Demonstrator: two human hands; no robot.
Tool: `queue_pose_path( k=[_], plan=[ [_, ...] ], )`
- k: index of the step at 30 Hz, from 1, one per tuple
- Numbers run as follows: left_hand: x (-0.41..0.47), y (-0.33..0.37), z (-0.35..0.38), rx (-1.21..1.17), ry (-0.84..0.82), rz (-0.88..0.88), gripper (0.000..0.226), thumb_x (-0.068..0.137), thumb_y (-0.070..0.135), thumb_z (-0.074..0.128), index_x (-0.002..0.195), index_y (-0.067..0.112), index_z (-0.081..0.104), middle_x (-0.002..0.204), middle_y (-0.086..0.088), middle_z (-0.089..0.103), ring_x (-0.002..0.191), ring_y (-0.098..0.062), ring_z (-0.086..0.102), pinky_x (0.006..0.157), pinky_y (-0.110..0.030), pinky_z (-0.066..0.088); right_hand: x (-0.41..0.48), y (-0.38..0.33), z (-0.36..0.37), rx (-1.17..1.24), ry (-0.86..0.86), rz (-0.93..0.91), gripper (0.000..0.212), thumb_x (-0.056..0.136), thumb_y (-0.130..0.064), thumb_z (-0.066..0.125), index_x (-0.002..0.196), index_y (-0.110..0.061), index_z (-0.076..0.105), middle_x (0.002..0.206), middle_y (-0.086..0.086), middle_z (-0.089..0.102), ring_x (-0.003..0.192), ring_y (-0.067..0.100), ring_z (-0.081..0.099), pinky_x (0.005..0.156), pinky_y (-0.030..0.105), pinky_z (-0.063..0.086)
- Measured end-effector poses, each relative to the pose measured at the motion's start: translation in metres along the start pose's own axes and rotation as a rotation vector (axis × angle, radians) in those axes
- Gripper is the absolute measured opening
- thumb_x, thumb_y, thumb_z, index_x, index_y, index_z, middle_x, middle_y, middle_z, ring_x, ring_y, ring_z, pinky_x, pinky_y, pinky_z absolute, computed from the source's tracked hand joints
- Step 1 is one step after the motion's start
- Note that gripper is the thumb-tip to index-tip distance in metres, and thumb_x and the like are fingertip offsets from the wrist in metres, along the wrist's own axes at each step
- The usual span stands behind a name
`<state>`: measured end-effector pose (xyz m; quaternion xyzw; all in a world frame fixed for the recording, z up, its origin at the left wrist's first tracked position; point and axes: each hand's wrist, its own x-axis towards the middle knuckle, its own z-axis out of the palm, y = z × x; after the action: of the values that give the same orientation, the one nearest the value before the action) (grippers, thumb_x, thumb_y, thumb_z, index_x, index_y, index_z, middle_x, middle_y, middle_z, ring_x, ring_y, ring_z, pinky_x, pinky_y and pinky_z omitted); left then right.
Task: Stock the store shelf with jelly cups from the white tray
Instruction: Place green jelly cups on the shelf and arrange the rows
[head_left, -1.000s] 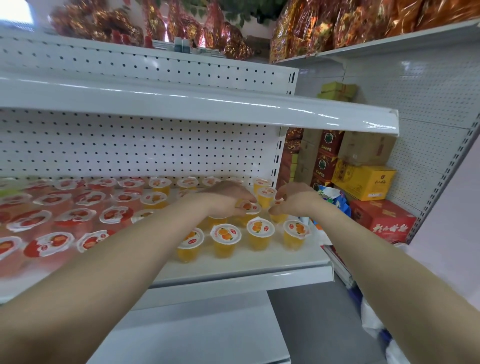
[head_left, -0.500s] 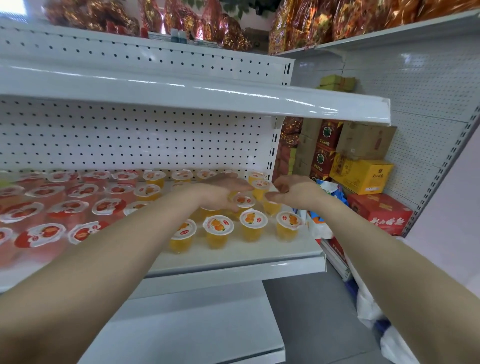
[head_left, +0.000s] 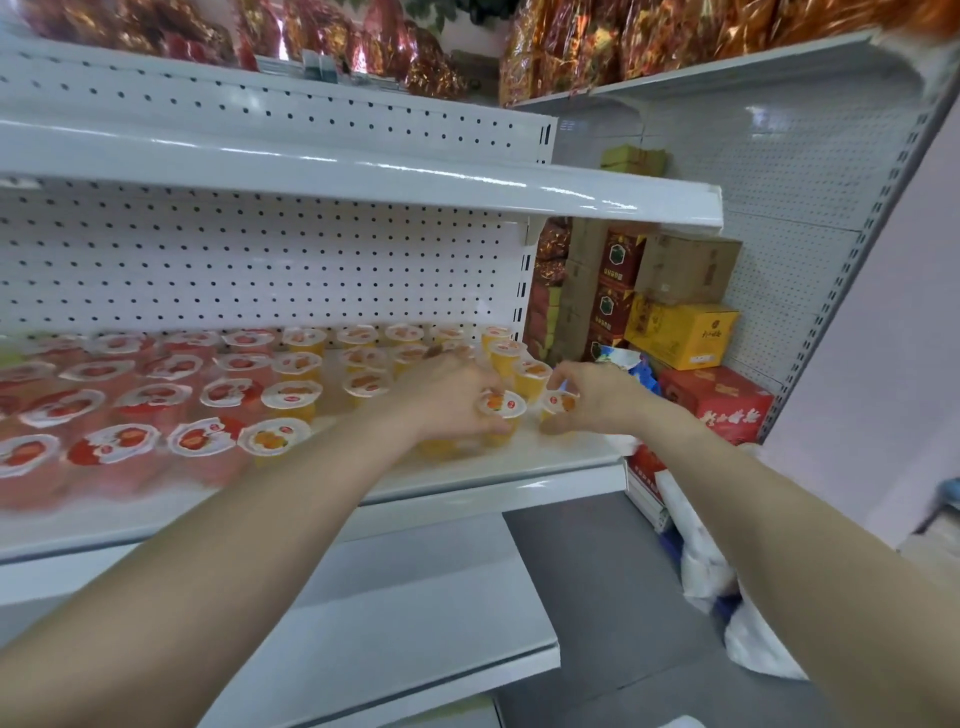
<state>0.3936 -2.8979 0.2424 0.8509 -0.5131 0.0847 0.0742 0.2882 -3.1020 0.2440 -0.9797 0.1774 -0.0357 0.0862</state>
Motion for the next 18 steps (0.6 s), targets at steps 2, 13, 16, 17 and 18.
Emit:
queue_pose_path(
  k=[2,13,16,17,18],
  plan=[
    [-0.001,0.004,0.003,0.003,0.006,-0.062,0.055,0.075,0.069,0.061,0.122,0.041,0.058,0.122,0.001,0.061,0.115,-0.026,0.054,0.083,-0.038,0.051,0.001,-0.002,0.008,-0.026,0.073,0.01,0.051,0.073,-0.053,0.077,0.113,-0.031,0.055,0.111,-0.001,0.064,0.1,0.021,0.058,0.082,0.038,0.052],
    [-0.004,0.01,-0.002,-0.033,0.014,-0.112,0.057,0.076,0.059,0.069,0.128,0.041,0.055,0.129,0.001,0.058,0.121,-0.025,0.048,0.092,-0.039,0.046,0.001,-0.006,0.016,-0.051,0.177,0.065,0.061,0.075,-0.062,0.072,0.123,-0.03,0.052,0.112,-0.001,0.065,0.106,0.025,0.057,0.084,0.039,0.048],
    [-0.016,0.007,-0.015,-0.022,0.041,-0.105,0.067,0.077,0.059,0.069,0.137,0.039,0.047,0.141,0.005,0.05,0.129,-0.022,0.043,0.102,-0.037,0.038,-0.005,0.001,0.011,-0.034,0.173,-0.018,0.075,0.069,-0.064,0.074,0.131,-0.032,0.048,0.125,-0.001,0.057,0.117,0.026,0.049,0.094,0.046,0.046],
    [-0.021,0.005,-0.019,-0.025,0.048,-0.114,0.068,0.076,0.06,0.069,0.137,0.04,0.046,0.142,0.006,0.049,0.129,-0.021,0.042,0.103,-0.036,0.036,-0.006,0.003,0.009,-0.021,0.172,-0.061,0.078,0.067,-0.064,0.075,0.133,-0.033,0.047,0.128,-0.001,0.054,0.12,0.025,0.047,0.097,0.049,0.044],
    [-0.027,0.001,-0.023,-0.015,0.053,-0.128,0.069,0.076,0.061,0.068,0.138,0.04,0.045,0.141,0.007,0.049,0.129,-0.021,0.042,0.102,-0.036,0.036,-0.008,0.003,0.005,-0.002,0.165,-0.11,0.078,0.067,-0.062,0.076,0.134,-0.035,0.047,0.13,-0.001,0.052,0.121,0.025,0.045,0.099,0.05,0.043]
  ],
)
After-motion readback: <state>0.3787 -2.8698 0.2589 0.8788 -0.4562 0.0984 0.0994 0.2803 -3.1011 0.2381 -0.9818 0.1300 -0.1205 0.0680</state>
